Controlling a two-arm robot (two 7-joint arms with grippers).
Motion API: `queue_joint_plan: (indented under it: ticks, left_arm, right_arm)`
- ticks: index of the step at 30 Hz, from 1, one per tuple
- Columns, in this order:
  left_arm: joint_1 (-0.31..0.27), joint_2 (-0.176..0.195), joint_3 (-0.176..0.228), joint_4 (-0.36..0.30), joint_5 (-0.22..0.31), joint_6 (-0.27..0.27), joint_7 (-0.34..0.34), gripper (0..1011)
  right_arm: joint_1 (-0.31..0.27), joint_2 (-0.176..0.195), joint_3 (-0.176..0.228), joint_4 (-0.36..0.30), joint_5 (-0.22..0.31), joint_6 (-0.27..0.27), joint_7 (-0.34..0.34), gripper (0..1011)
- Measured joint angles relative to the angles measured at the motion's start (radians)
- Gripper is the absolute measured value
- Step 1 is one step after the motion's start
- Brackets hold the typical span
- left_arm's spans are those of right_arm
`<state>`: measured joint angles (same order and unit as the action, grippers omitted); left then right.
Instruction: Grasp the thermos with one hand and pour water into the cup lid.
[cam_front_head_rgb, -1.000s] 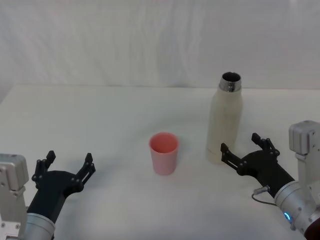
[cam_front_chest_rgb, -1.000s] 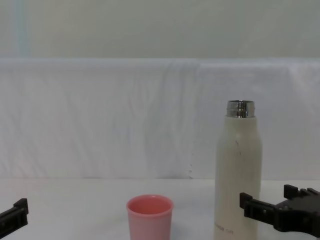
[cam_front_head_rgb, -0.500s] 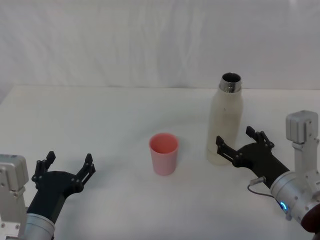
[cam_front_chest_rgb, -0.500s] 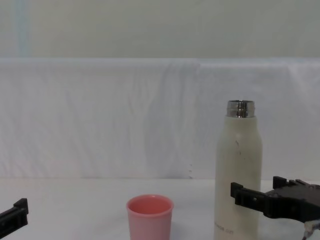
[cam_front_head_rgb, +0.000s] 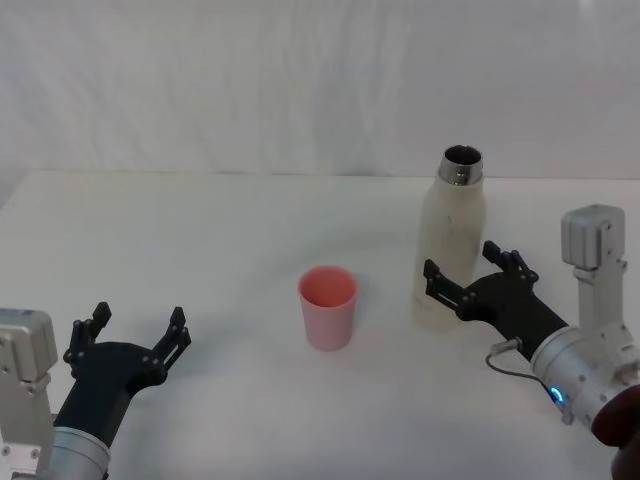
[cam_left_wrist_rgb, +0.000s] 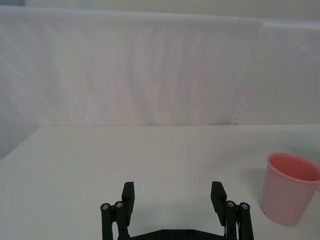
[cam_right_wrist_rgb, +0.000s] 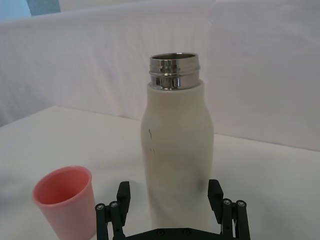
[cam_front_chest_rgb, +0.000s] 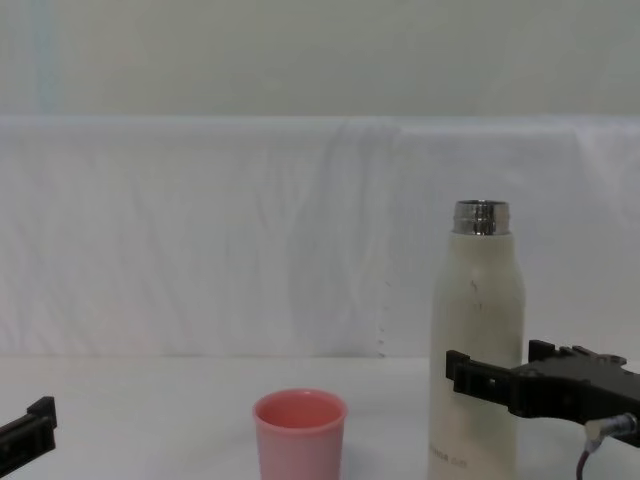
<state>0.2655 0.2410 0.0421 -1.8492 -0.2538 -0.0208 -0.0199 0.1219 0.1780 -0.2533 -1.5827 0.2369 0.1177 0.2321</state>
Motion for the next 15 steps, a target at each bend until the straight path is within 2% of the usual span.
queue_joint_plan:
  ticks: [15]
  left_arm:
    - [0.0, 0.0, 0.0, 0.0, 0.0, 0.0, 0.0, 1001]
  right_arm:
    - [0.031, -0.002, -0.013, 0.026, -0.012, 0.002, -0.024, 1003]
